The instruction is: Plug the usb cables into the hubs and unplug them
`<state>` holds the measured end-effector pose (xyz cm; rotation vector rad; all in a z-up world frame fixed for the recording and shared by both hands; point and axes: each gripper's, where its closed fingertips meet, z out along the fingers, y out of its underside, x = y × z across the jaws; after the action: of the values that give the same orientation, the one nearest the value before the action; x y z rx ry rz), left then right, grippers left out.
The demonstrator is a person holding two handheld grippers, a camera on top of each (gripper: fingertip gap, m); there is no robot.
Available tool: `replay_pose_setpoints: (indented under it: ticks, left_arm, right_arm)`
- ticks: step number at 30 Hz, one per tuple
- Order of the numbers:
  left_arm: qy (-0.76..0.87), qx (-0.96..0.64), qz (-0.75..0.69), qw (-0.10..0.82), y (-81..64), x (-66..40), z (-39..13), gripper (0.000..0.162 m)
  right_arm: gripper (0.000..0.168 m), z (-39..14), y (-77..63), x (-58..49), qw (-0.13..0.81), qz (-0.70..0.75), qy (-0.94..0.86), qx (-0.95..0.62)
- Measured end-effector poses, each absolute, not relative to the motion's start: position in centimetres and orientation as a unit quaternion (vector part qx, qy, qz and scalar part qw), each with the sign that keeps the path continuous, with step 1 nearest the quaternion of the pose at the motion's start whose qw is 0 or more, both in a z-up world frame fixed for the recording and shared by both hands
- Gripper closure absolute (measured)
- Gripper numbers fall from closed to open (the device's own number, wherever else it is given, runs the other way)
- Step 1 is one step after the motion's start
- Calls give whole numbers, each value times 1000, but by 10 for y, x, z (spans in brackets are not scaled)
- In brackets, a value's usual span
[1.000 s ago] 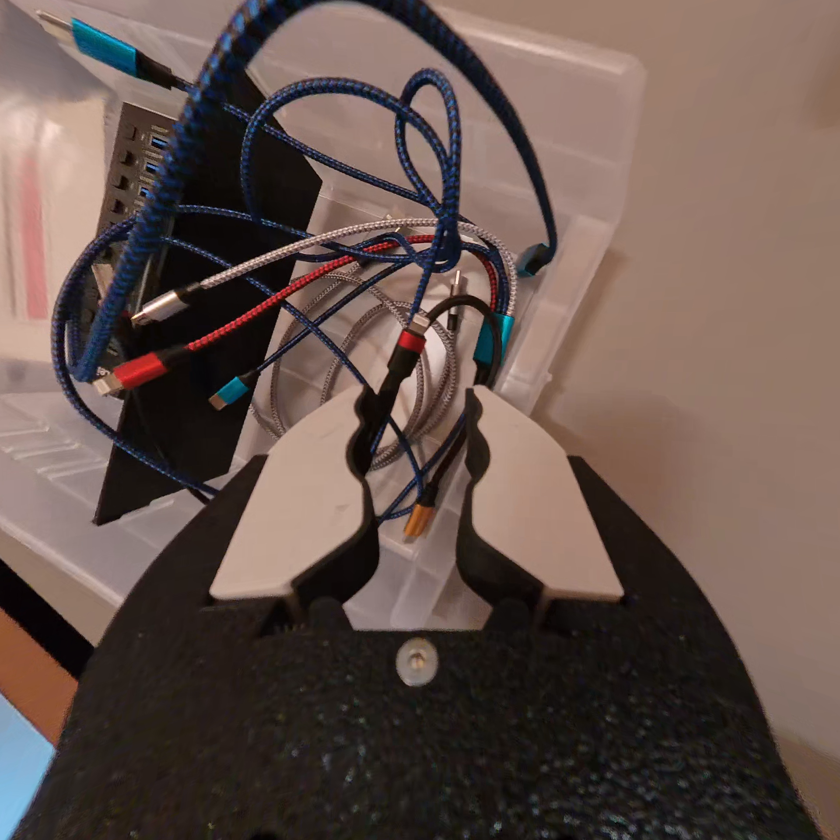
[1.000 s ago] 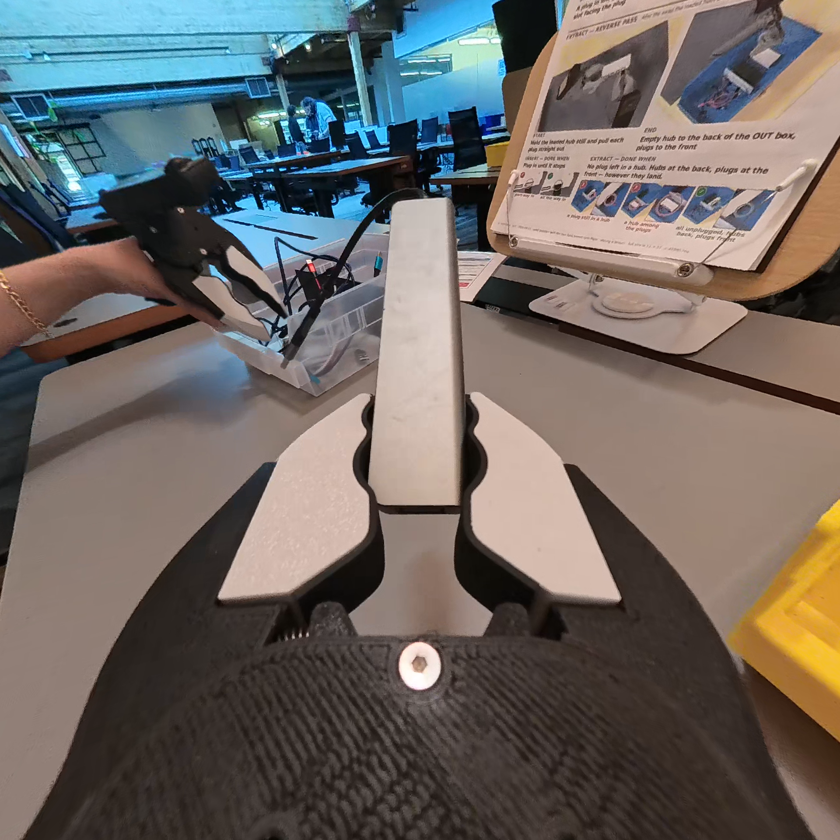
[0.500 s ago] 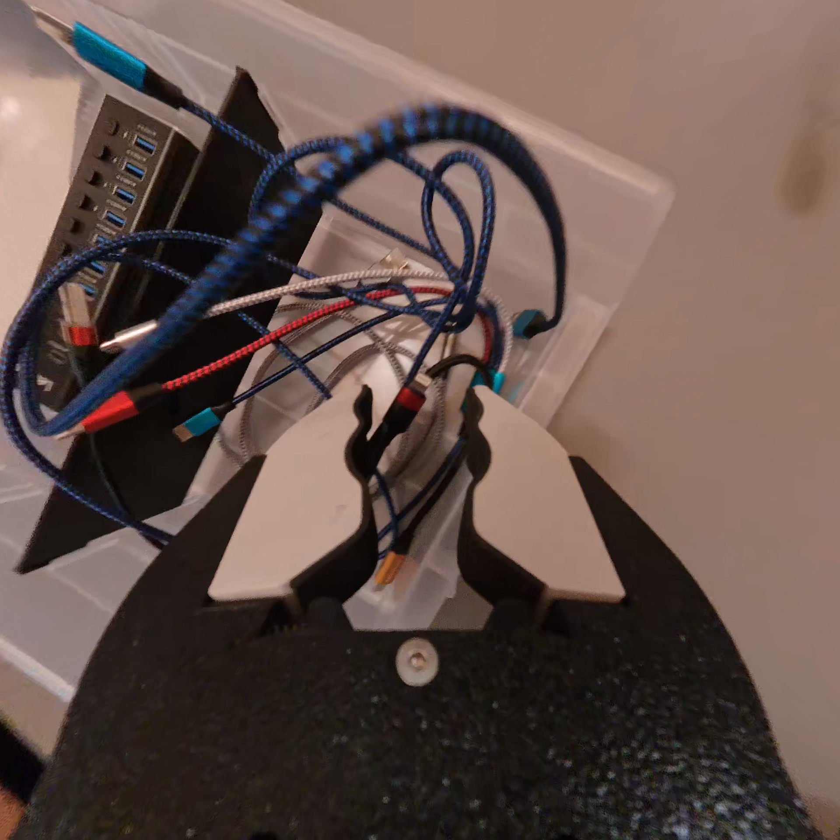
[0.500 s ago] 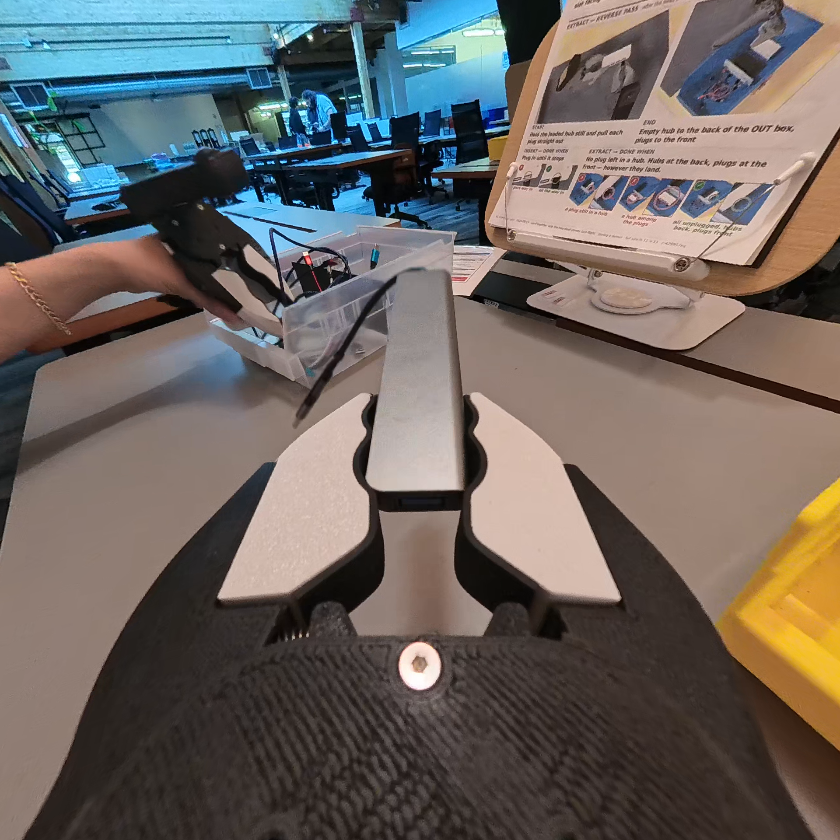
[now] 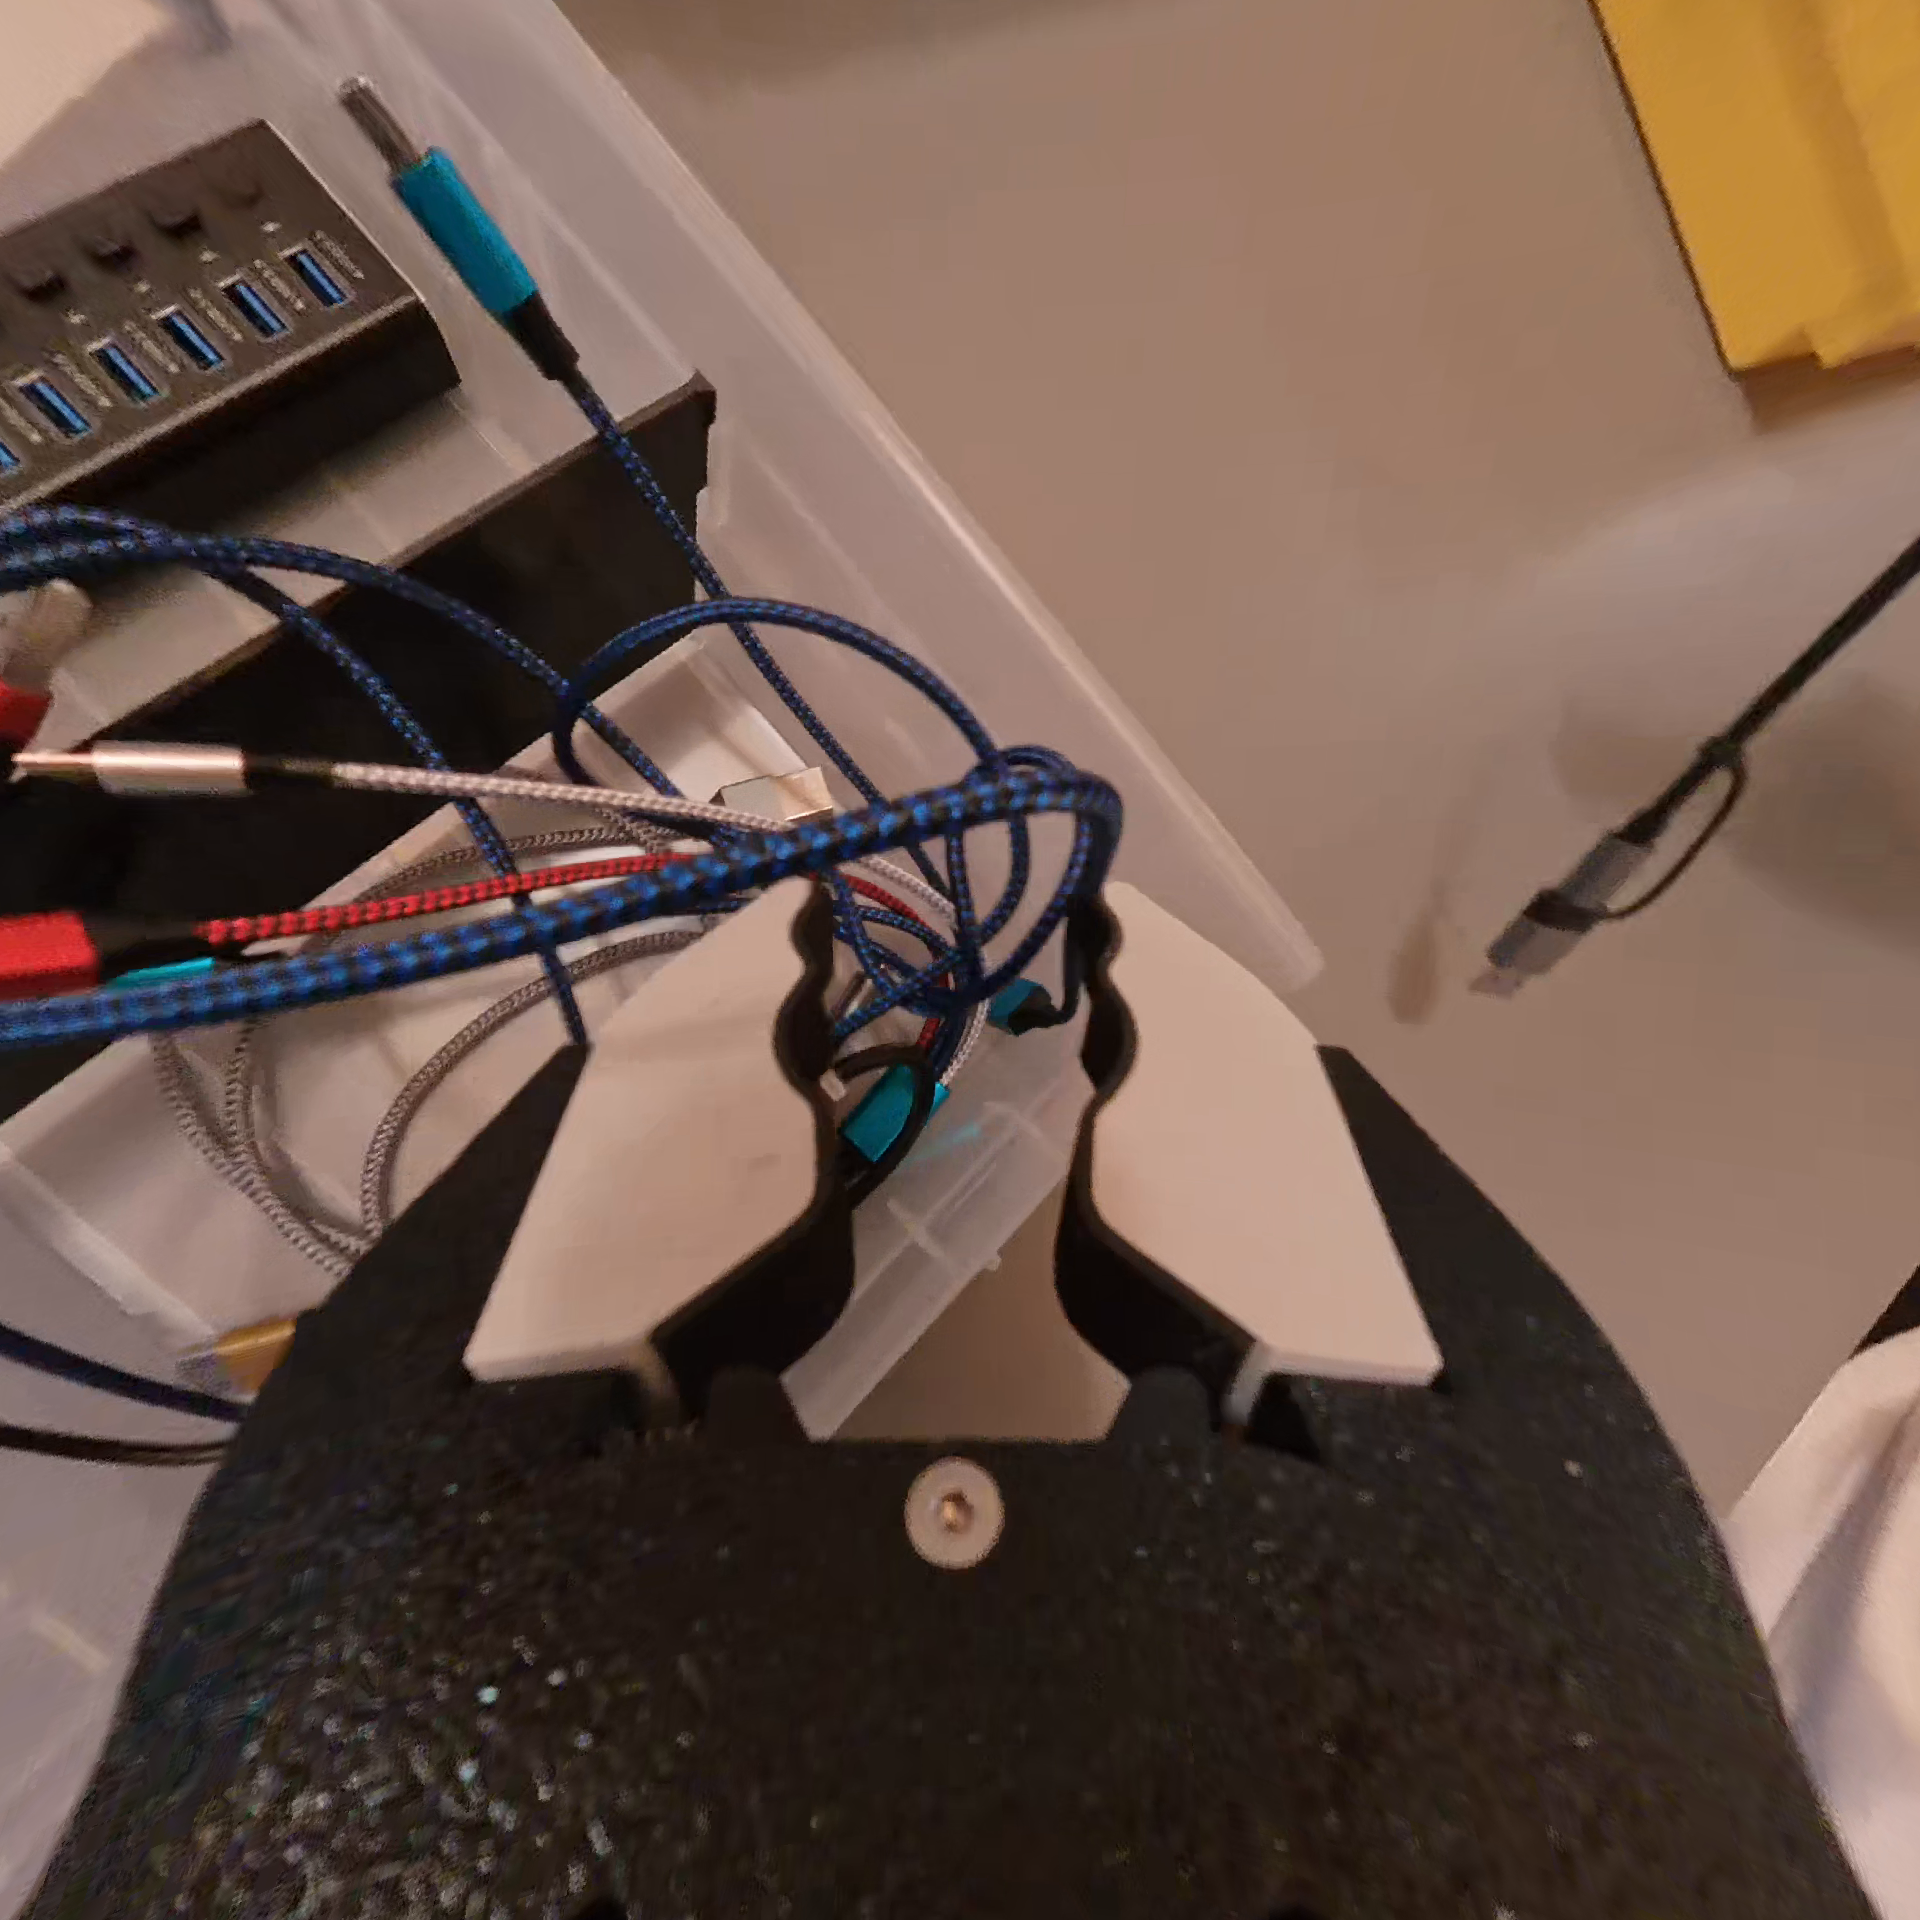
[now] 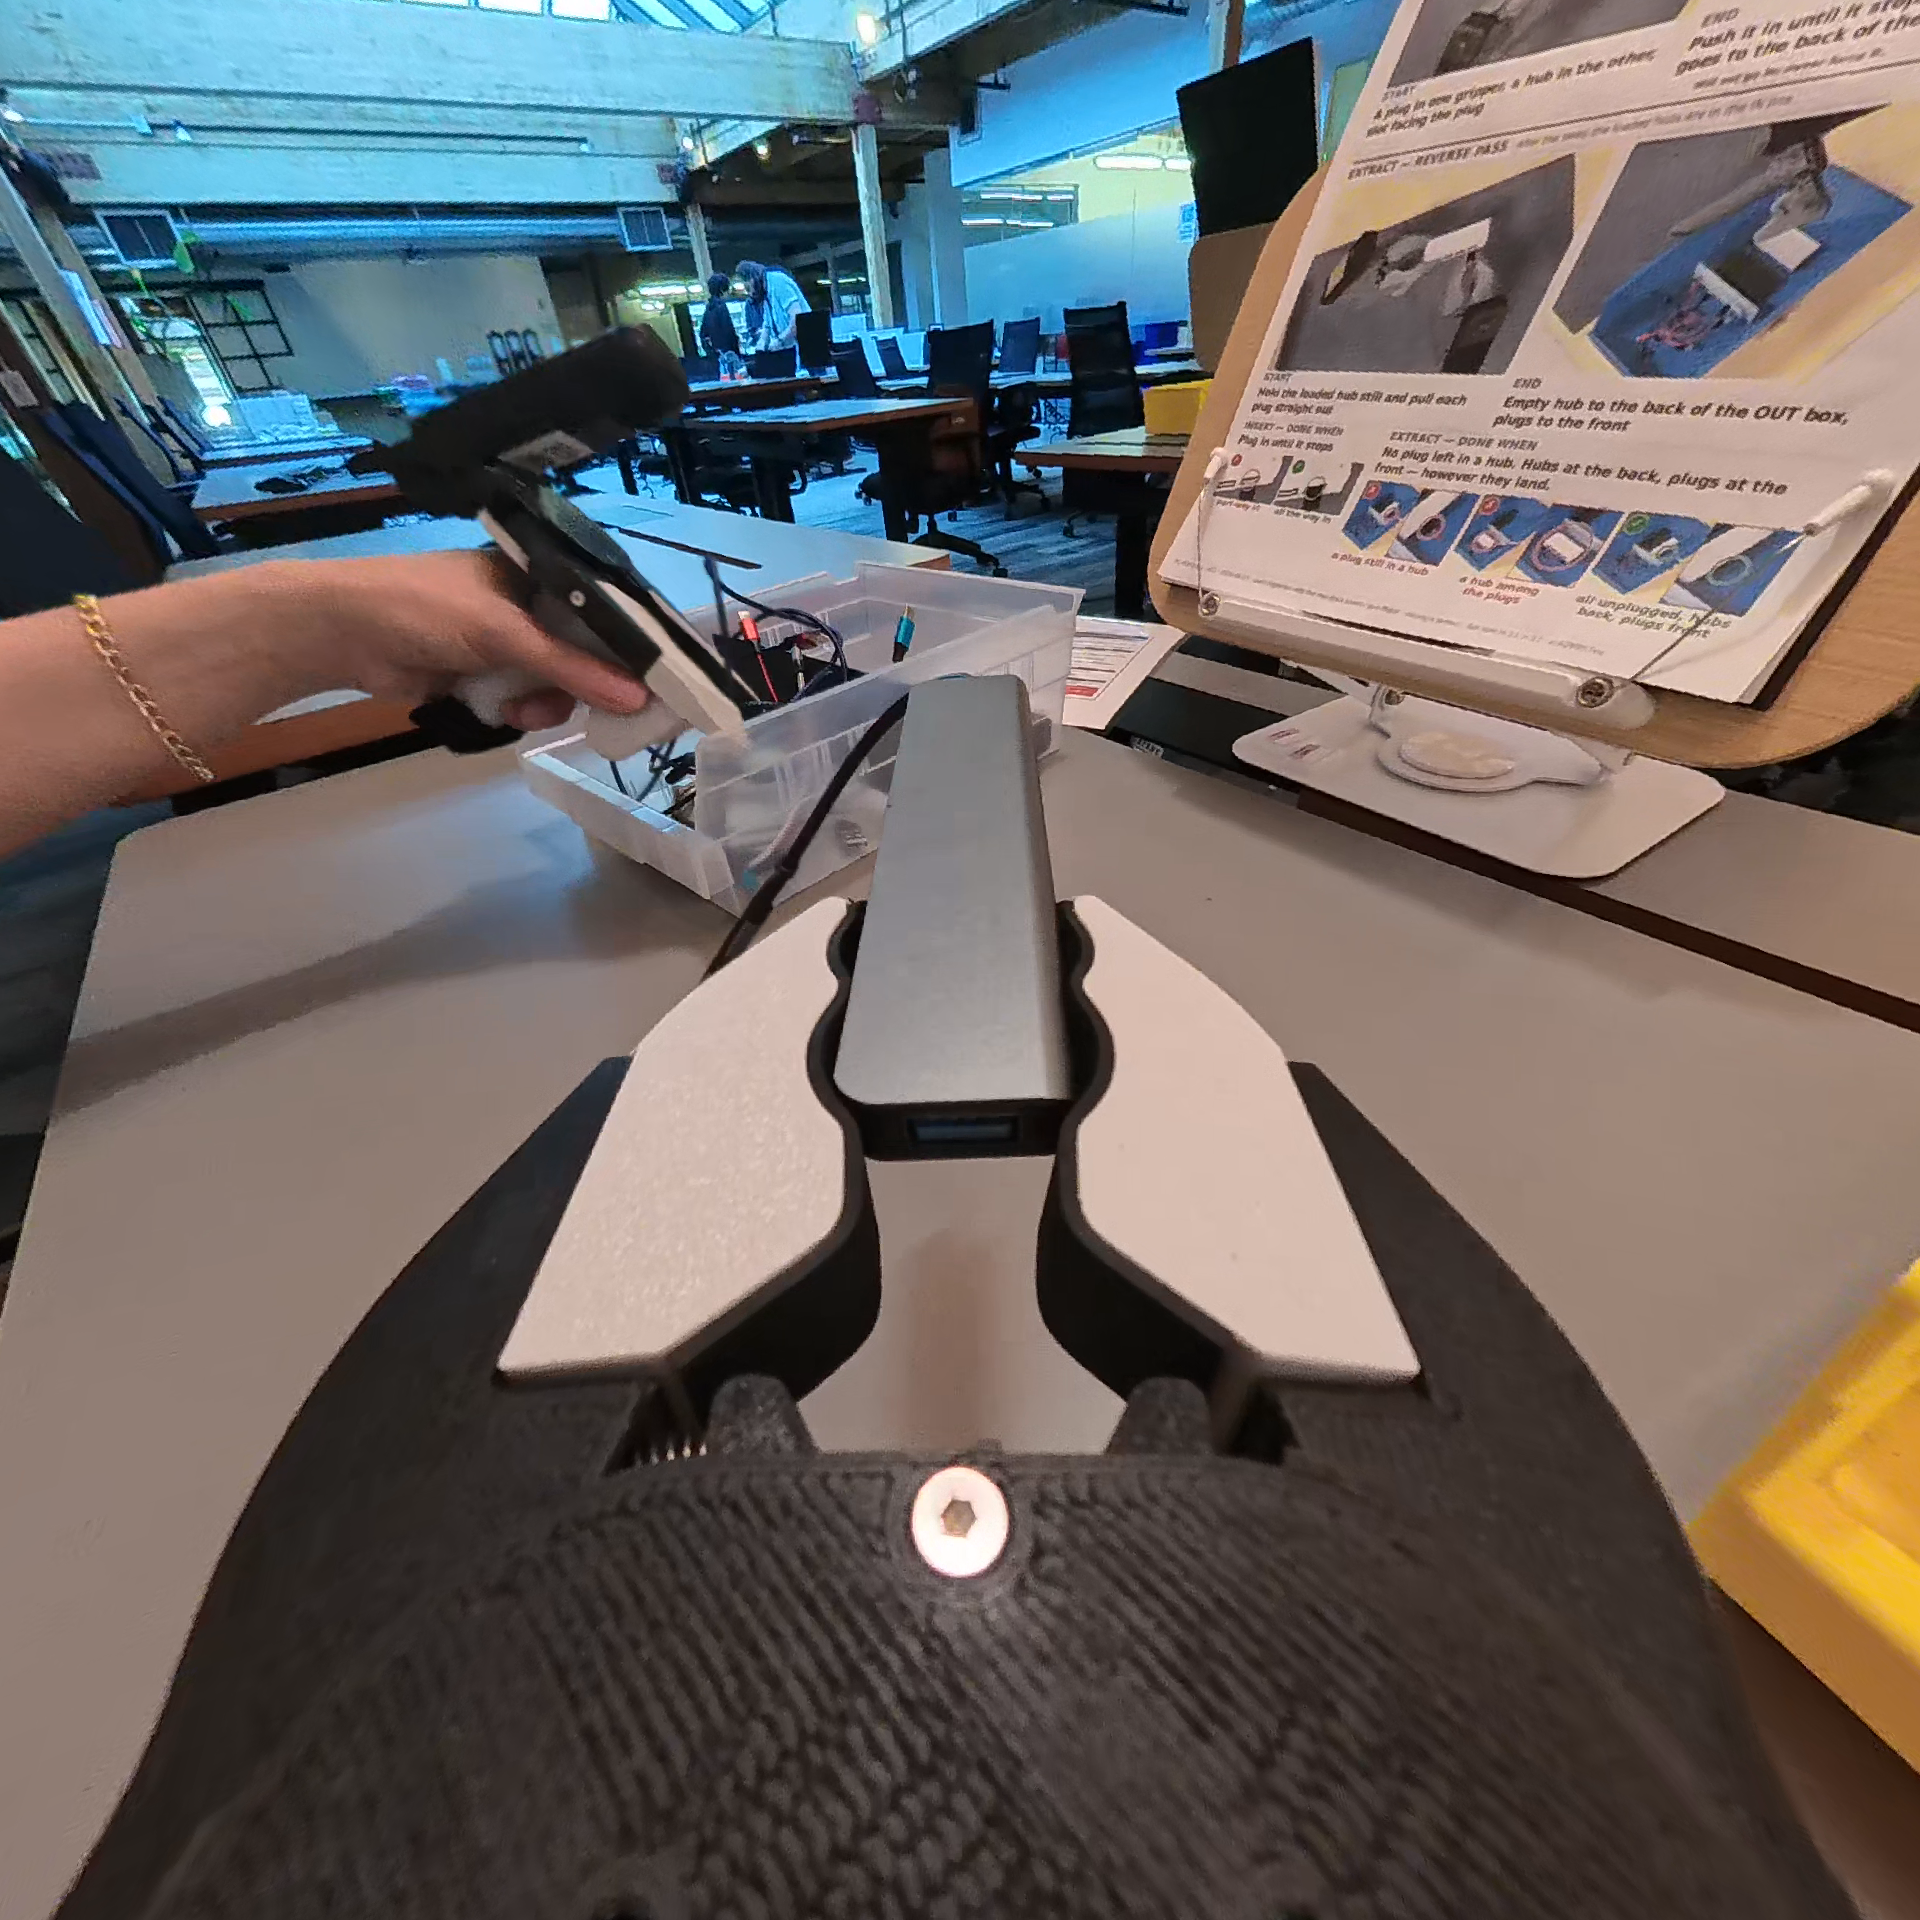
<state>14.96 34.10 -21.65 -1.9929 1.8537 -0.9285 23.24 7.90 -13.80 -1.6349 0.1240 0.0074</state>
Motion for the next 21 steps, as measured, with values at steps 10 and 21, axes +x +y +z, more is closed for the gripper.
replay_pose_setpoints:
  ticks: [10, 21]
  left_arm:
    - [659, -664, -271, 228, 362, 148, -194, 156]
    - [597, -543, -404, 432, 345, 127, 48, 156]
  right_arm:
    - [133, -136, 74, 239, 687, 3, 61, -725]
    - [133, -130, 70, 241, 689, -3, 59, -722]
